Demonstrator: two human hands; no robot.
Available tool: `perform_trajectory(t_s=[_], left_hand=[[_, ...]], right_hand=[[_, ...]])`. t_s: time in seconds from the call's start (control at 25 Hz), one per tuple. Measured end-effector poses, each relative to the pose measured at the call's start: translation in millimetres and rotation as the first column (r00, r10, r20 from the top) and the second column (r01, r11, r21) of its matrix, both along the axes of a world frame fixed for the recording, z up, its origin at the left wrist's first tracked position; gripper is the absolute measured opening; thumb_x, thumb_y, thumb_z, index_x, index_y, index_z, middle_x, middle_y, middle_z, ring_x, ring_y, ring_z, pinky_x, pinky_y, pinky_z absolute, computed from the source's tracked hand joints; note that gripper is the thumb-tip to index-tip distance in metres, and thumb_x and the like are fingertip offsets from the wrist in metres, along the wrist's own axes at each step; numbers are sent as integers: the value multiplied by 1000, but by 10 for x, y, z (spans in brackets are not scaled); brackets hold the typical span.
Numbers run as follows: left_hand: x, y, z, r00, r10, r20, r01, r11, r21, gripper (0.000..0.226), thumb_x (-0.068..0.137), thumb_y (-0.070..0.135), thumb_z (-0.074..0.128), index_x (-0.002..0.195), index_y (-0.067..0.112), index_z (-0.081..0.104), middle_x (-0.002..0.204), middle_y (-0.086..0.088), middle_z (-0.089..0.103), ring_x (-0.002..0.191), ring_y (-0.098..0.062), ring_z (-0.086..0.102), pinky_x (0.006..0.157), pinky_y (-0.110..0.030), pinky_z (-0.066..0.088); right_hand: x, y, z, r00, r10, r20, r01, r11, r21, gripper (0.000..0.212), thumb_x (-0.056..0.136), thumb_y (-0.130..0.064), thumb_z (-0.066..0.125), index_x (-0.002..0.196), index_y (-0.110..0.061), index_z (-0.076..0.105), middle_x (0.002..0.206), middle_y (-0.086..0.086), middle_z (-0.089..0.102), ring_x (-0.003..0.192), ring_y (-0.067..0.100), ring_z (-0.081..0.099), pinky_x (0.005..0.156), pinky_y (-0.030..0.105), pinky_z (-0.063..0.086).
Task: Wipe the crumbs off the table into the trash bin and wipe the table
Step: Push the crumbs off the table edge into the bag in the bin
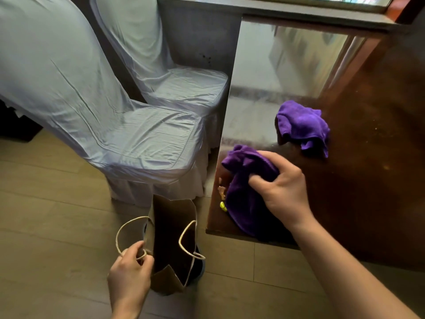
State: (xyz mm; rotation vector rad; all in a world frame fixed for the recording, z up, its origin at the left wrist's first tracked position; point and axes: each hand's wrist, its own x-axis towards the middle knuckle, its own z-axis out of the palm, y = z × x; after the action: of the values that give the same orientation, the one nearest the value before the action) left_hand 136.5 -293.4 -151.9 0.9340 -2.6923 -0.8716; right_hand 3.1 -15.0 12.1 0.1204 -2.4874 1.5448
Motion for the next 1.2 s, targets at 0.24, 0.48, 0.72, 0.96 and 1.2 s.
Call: perform_trajectory(t_s=[0.24,0.48,0.72,0.96,1.2], left_hand=[[141,421,546,999,-45,-18,46,997,70,31,73,15,73,103,24,72,86,1,69,76,-18,59,69,-31,45],[48,643,791,995,-99,-20,101,991,93,30,79,16,66,109,17,69,85,1,65,79,-21,59,69,-36,50],[27,750,962,992,-117,-39,119,991,58,32,75,12,68,106,18,70,81,2,62,76,-23,58,66,-34,46],[43,782,1057,988,-140,-62,143,988,63,30,75,13,69,104,20,70,79,6,61,76,-21,60,64,-35,48],[5,815,1086,985,-145,-89,151,986,74,30,76,13,67,105,21,70,76,7,60,71,-14,56,60,-27,42]], right_hand=[[-137,575,120,986,-31,162,-15,962,273,45,75,-24,77,118,-34,67,116,-9,69,107,19,66,96,41,52],[-57,476,10,989,119,87,-146,725,673,69,71,-43,78,136,-33,56,140,7,50,105,35,51,96,41,45],[-257,138,-11,976,215,17,-176,750,637,55,70,-21,76,124,-24,66,127,8,62,99,32,55,90,38,47],[-211,235,156,831,548,94,-500,663,558,53,65,-16,72,118,-24,70,126,0,65,99,24,60,90,37,49],[-475,116,267,908,408,93,-402,786,470,52,70,-12,74,121,-24,68,120,1,65,107,27,61,97,43,48]])
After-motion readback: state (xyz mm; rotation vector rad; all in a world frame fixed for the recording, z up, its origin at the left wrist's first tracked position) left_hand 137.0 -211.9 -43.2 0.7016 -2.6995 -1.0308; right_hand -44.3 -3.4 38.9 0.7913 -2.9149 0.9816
